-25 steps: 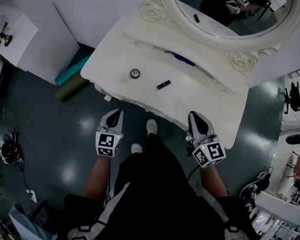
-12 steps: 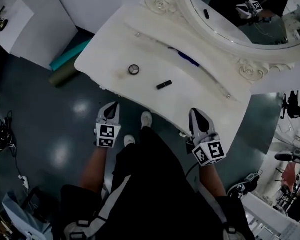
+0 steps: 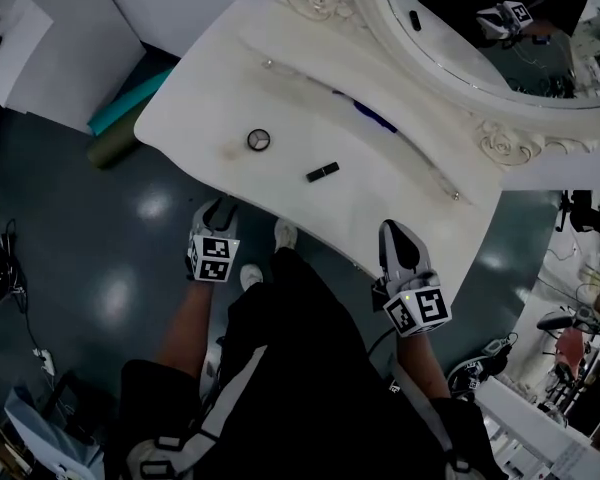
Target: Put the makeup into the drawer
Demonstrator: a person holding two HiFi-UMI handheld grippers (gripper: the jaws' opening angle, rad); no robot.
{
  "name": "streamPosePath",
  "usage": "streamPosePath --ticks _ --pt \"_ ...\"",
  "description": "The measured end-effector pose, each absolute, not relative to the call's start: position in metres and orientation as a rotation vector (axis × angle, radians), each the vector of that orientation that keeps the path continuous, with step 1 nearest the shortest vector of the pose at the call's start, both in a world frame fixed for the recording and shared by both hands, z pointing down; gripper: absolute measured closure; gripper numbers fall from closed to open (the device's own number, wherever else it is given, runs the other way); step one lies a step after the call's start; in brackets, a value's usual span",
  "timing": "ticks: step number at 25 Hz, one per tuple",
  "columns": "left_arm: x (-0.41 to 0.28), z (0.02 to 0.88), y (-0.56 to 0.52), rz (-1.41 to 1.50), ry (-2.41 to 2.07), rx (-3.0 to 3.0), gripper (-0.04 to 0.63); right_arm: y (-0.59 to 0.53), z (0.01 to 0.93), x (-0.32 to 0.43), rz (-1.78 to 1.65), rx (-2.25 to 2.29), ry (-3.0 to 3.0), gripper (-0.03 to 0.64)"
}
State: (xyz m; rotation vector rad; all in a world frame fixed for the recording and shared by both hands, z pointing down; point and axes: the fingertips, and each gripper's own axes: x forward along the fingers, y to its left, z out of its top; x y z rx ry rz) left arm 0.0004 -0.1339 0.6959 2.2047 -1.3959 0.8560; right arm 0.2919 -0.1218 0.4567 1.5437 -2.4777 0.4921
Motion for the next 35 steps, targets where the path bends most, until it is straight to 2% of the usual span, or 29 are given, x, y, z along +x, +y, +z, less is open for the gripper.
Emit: streamPosePath --ticks 5,18,31,33,35 --pt "0.001 0.714 -0.141 0.885 -1.348 2.156 0.372 -0.119 0.464 0.293 0.506 1.538 -2.46 0.617" --pt "0.003 0.74 -0.158 0.909 -1.288 2.111 0.367 -0.114 0.469 0.31 0.527 1.616 -2.381 0.617" --pt "0.011 0.752 -0.161 0.905 -1.215 2.077 0.386 -0.114 0.469 0.309 0.486 1.647 -2.347 0.617" --pt "0.01 0.751 -0.162 0.908 -1.217 2.076 0.431 -0.112 0.47 0.311 0.487 1.654 -2.342 0.617" --pt "0.01 0.75 -0.162 0.903 -1.216 2.076 0.446 -0.111 0.47 0.313 0.487 1.659 -2.338 0.617"
